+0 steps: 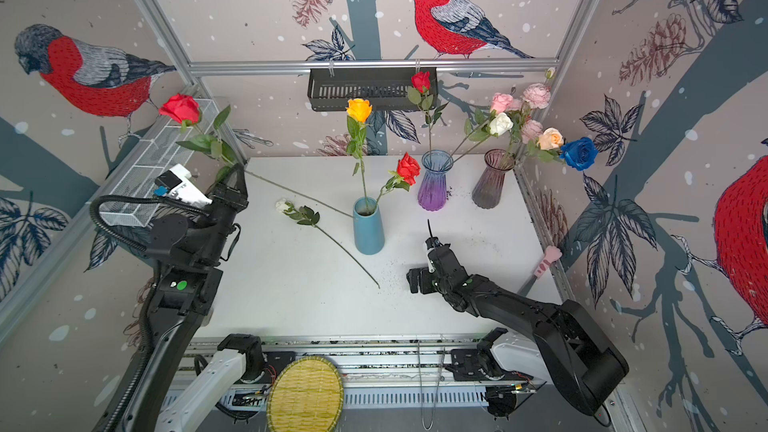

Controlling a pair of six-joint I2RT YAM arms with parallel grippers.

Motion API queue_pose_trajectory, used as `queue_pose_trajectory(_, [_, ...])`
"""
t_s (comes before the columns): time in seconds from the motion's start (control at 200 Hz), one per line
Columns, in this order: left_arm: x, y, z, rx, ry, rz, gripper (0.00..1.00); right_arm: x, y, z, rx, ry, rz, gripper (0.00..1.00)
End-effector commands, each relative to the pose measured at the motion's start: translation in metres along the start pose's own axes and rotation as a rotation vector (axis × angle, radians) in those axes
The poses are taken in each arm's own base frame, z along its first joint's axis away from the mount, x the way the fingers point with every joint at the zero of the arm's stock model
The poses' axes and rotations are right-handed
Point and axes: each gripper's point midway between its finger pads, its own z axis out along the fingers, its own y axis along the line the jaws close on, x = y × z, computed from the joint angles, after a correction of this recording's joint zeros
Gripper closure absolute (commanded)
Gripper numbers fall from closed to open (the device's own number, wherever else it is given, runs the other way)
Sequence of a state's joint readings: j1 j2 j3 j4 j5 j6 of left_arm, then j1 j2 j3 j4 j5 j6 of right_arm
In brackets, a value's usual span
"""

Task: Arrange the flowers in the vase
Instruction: 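Lift the red rose with the left gripper and carry it toward the teal vase, then lower the red rose stem into the teal vase with the left gripper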

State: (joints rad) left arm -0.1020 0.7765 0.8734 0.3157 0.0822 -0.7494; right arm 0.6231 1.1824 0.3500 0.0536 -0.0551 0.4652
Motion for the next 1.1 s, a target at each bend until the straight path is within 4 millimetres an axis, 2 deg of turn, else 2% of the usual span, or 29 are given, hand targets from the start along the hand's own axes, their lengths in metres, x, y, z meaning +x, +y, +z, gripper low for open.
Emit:
queue_pose_trajectory(0.0, [-0.026,-0.060,-0.001,0.279,-0.091,0.071,1.00,0.012,-0.003,-0.001,0.012,0.047,0.006,0.00])
queue_pose_trajectory(0.1, [-0.021,-0.070,0.004,0.331,-0.085,0.100,1.00,0.011,-0.003,-0.001,0.013,0.041,0.006,0.00])
queue_pose_trajectory(0.3, [0.006,-0.077,0.018,0.337,-0.054,0.220,1.00,0.011,-0.003,-0.002,0.009,0.040,0.005,0.00])
queue_pose_trajectory(0.525, [0.028,-0.071,0.033,0.336,-0.016,0.253,1.00,0.011,-0.002,-0.002,0.006,0.036,0.004,0.00])
queue_pose_trajectory(0.966, [0.037,-0.074,0.036,0.331,-0.005,0.233,1.00,0.010,-0.002,-0.004,0.004,0.026,0.002,0.00])
queue_pose_trajectory(1.096, [0.045,-0.073,0.038,0.331,0.020,0.223,1.00,0.010,-0.002,-0.004,0.004,0.026,0.002,0.00])
